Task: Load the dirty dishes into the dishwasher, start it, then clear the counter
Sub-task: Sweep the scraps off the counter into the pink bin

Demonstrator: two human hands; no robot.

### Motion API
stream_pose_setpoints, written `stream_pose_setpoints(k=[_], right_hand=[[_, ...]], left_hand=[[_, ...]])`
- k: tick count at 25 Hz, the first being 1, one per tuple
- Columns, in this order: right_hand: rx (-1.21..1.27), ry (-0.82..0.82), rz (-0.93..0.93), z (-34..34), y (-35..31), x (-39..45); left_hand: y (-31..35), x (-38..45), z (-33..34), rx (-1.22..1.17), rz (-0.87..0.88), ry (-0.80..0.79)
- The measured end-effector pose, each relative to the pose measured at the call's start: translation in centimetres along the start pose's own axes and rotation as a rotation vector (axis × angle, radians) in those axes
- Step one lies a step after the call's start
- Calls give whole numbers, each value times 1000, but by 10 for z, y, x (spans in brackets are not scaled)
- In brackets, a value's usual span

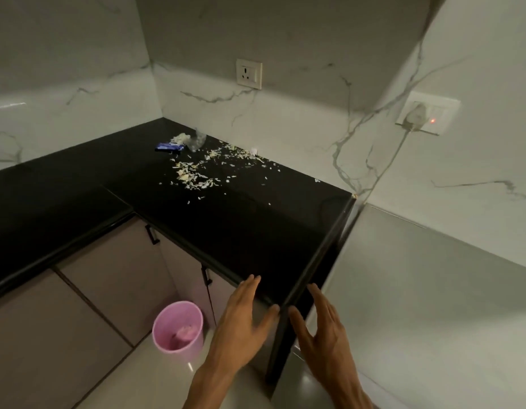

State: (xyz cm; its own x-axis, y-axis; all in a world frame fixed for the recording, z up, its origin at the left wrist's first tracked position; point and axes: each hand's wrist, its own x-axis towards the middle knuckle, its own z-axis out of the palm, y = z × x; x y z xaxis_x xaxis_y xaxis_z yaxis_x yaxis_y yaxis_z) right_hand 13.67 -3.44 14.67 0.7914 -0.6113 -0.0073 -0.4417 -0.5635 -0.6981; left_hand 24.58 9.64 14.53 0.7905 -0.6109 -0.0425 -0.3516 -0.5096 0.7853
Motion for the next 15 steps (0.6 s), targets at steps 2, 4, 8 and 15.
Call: stream_pose_setpoints(k=[2, 4, 8, 15], right_hand=[[5, 12, 24, 10, -16, 12], [23, 15, 32, 24, -29, 21], [70, -14, 69, 51, -57, 35], [56, -55, 49, 76, -82, 56]], left_hand=[[-12, 8, -21, 10, 7, 17], [-23, 12, -38, 19, 4, 20], [-41, 21, -65, 38, -28, 11], [-73, 53, -82, -13, -66, 33]])
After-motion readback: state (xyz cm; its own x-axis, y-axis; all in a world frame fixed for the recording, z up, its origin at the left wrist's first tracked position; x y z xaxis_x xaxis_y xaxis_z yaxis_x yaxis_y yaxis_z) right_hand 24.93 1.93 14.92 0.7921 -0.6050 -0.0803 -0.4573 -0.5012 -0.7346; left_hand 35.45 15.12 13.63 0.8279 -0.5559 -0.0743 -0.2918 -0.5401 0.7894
